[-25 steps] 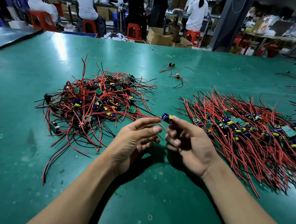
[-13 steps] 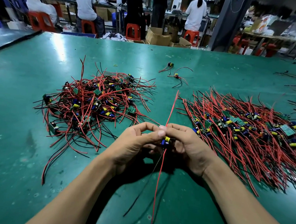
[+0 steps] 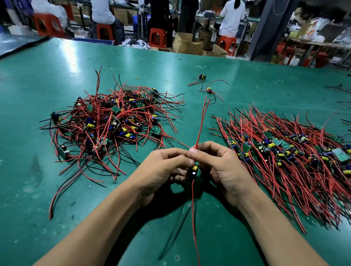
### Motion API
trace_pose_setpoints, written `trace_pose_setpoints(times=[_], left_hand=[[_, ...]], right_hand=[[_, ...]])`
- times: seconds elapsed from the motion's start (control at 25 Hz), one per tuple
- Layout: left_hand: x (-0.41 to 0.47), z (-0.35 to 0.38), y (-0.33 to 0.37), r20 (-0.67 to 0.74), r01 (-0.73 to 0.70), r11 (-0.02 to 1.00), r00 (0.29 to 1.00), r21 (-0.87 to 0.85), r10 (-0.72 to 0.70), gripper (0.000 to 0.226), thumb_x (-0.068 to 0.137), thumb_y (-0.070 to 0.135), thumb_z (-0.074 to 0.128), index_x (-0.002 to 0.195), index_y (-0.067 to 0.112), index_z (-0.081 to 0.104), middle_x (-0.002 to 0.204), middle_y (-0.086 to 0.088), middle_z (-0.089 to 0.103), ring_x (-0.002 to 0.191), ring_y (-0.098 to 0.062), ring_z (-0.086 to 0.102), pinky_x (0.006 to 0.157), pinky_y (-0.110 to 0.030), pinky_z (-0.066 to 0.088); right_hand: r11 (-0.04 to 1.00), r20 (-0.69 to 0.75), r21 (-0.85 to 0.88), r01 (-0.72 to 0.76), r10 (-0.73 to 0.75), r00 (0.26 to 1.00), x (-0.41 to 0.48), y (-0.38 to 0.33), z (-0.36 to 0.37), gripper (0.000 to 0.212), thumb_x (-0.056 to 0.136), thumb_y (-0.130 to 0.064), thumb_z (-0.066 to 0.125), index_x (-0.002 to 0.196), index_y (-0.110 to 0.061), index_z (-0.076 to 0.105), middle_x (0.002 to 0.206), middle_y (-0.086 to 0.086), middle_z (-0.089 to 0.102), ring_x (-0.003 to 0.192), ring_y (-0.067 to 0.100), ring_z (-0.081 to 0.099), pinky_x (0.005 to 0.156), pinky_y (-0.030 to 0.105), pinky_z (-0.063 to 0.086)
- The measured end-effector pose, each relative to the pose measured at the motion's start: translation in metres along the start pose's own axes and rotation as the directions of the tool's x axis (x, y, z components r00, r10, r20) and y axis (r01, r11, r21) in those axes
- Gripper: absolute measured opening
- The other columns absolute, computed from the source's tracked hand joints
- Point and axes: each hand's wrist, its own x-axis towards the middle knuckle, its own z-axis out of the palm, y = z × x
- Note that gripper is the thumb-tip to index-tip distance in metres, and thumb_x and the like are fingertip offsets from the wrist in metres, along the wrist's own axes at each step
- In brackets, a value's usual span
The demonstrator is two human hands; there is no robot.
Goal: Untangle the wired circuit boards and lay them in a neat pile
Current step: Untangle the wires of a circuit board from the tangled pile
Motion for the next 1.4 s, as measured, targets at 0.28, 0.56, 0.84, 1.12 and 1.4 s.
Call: trace_pose_setpoints(times=[0.28, 0.56, 0.84, 1.12, 1.4], left_hand=[[-0.002, 0.008, 0.002, -0.078, -0.010, 0.996, 0.997, 0.090, 0.017, 0.014, 0.087, 0.000, 0.063, 0.075, 0.002, 0.070, 0.071, -0.012, 0.063, 0.062, -0.016, 0.055, 0.058, -0.020, 0.047], [-0.003, 0.003, -0.001, 0.005, 0.002, 0.991, 1.000, 0.134, -0.002, 0.016, 0.083, -0.002, 0.068, 0.070, 0.005, 0.074, 0.069, -0.012, 0.066, 0.058, -0.015, 0.060, 0.062, -0.022, 0.051], [-0.003, 0.001, -0.001, 0.067, -0.006, 0.983, 0.998, 0.185, -0.007, 0.015, 0.082, -0.006, 0.066, 0.070, 0.002, 0.073, 0.063, -0.012, 0.063, 0.056, -0.017, 0.058, 0.060, -0.020, 0.051], [0.000, 0.002, -0.003, 0.001, 0.008, 0.996, 1.000, 0.090, -0.009, 0.010, 0.085, 0.001, 0.066, 0.078, 0.002, 0.072, 0.068, -0.010, 0.066, 0.059, -0.016, 0.062, 0.059, -0.019, 0.051], [0.007, -0.002, -0.003, -0.124, 0.050, 0.989, 0.990, -0.136, -0.067, 0.041, 0.097, 0.033, 0.052, 0.112, -0.003, 0.066, 0.091, -0.018, 0.071, 0.075, -0.022, 0.068, 0.070, -0.026, 0.058]], right_hand=[[1.000, 0.017, 0.009, -0.005, 0.005, 1.000, 0.003, 0.003, -0.001, 0.032, 0.066, -0.034, 0.089, 0.073, -0.015, 0.064, 0.081, 0.018, 0.046, 0.081, 0.030, 0.033, 0.078, 0.044, 0.027], [0.989, -0.213, 0.141, 0.055, -0.024, 0.977, 0.011, -0.009, -0.011, 0.023, 0.075, -0.022, 0.074, 0.083, -0.007, 0.058, 0.059, 0.000, 0.032, 0.040, 0.006, 0.027, 0.038, 0.018, 0.023], [0.892, -0.287, 0.450, 0.048, 0.093, 0.954, 0.011, -0.023, -0.022, 0.029, 0.095, -0.021, 0.061, 0.068, -0.010, 0.060, 0.054, -0.005, 0.039, 0.035, 0.004, 0.028, 0.036, 0.016, 0.023], [0.916, -0.284, 0.387, 0.102, 0.013, 0.959, 0.008, -0.023, -0.020, 0.028, 0.086, -0.041, 0.068, 0.079, -0.014, 0.064, 0.060, -0.007, 0.043, 0.040, 0.004, 0.028, 0.039, 0.017, 0.023], [0.973, -0.307, 0.204, 0.106, -0.040, 0.951, 0.009, -0.014, -0.019, 0.042, 0.075, -0.053, 0.073, 0.092, -0.014, 0.069, 0.065, -0.008, 0.049, 0.045, 0.006, 0.034, 0.042, 0.019, 0.029]])
